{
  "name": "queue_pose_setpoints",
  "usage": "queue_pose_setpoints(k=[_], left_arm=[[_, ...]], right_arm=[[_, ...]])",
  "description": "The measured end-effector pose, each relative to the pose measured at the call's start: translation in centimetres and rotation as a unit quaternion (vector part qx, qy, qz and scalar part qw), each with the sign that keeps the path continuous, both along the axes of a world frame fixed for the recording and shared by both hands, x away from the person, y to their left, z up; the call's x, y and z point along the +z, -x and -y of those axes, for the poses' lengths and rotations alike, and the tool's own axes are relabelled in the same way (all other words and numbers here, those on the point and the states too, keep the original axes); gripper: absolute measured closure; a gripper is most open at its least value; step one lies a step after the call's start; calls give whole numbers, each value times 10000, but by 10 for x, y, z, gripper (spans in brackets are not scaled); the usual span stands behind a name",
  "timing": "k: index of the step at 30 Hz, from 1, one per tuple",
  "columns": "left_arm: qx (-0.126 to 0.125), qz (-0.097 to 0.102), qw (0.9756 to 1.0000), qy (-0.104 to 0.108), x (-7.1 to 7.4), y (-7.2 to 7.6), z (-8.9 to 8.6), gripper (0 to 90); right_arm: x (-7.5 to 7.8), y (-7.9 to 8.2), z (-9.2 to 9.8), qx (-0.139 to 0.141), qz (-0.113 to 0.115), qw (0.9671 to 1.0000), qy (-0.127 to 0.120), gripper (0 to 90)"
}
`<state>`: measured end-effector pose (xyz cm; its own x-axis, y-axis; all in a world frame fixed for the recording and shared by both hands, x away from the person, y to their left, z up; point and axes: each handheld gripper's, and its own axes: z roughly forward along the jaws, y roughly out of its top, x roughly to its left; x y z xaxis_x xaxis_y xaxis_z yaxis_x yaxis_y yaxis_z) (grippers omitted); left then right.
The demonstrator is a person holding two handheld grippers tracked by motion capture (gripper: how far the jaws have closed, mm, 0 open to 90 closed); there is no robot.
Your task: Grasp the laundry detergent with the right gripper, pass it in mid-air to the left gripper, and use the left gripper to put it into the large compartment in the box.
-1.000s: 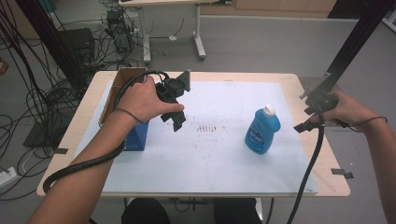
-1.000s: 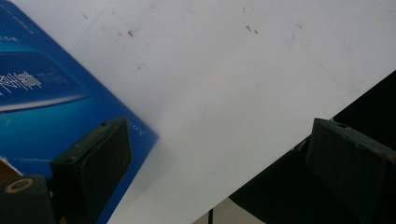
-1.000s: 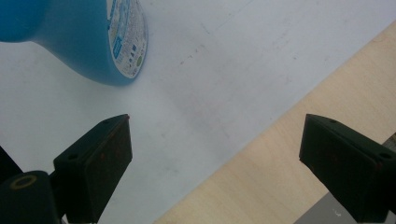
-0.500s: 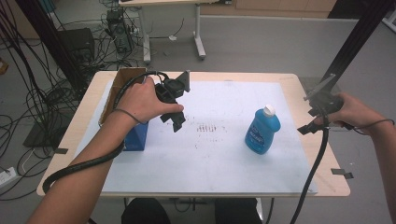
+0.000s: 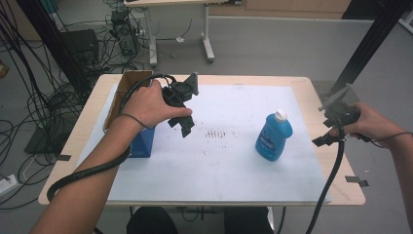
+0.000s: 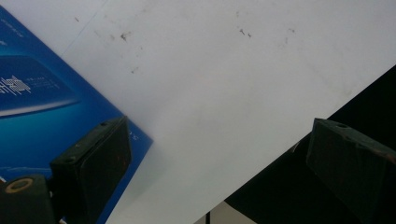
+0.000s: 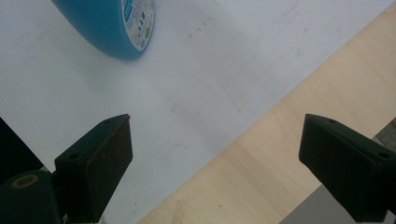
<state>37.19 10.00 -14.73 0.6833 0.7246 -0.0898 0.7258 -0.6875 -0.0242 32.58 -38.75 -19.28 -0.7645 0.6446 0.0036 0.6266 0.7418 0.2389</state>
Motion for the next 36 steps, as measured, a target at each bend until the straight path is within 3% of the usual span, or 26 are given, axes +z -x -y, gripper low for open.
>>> queue_pose_setpoints(k=[25, 30, 36], left_arm=[[41, -15, 10000, -29, 1, 2, 1, 70], [22, -25, 10000, -46, 1, 3, 2, 71], [24, -43, 10000, -47, 0, 3, 2, 71]], right_arm=[[-6, 32, -4, 42, -3, 10000, -38, 84], [-8, 37, -12, 30, -17, 9999, 123, 67], [-9, 40, -12, -43, -13, 9999, 120, 59]])
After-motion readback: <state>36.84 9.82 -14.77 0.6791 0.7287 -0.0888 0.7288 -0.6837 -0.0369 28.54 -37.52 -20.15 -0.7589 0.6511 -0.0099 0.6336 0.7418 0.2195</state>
